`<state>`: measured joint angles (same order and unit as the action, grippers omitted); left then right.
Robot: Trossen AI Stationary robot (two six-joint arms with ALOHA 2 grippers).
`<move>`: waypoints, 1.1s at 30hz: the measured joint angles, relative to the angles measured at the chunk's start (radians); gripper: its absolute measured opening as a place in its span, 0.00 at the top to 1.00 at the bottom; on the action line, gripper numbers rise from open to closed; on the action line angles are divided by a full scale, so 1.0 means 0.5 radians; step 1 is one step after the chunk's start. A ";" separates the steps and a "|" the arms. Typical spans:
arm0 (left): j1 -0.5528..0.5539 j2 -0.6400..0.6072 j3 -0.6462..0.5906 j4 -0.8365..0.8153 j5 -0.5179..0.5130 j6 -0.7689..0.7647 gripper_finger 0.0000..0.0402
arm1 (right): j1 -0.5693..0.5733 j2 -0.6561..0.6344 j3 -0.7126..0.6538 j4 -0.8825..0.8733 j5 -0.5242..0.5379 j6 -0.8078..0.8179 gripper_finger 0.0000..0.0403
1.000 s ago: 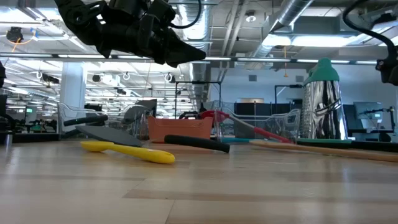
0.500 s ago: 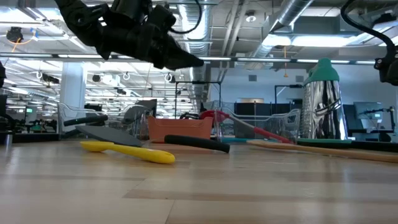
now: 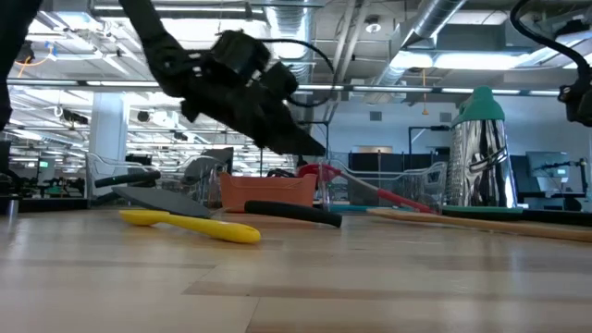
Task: Pick & Place Kitchen Items
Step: Put the wooden serving spoon into the right transparent bin
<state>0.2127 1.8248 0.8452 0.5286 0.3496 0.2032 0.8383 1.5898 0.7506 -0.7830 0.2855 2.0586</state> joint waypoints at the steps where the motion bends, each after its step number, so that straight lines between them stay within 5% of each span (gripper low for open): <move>1: -0.006 0.026 0.035 -0.024 -0.002 0.088 0.99 | 0.000 0.000 0.000 0.000 0.001 -0.005 1.00; 5: -0.021 0.065 0.199 -0.260 -0.053 0.388 0.99 | -0.002 0.001 0.000 0.000 0.002 -0.024 1.00; 10: -0.019 0.064 0.449 -0.811 -0.349 0.872 0.99 | -0.003 0.002 0.000 0.002 0.005 -0.030 1.00; 15: 0.010 0.063 0.536 -1.027 -0.360 1.317 0.99 | -0.005 0.001 -0.002 0.005 0.007 -0.030 1.00; 25: 0.033 0.199 0.546 -0.845 -0.162 1.425 0.99 | -0.008 0.003 -0.003 0.032 0.030 -0.030 1.00; 33: 0.037 0.413 0.930 -1.068 -0.126 1.442 0.99 | -0.008 0.003 -0.004 0.064 0.037 0.002 1.00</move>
<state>0.2314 2.0313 1.3100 -0.0053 0.2866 0.9241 0.8341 1.5913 0.7487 -0.7512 0.3038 2.0594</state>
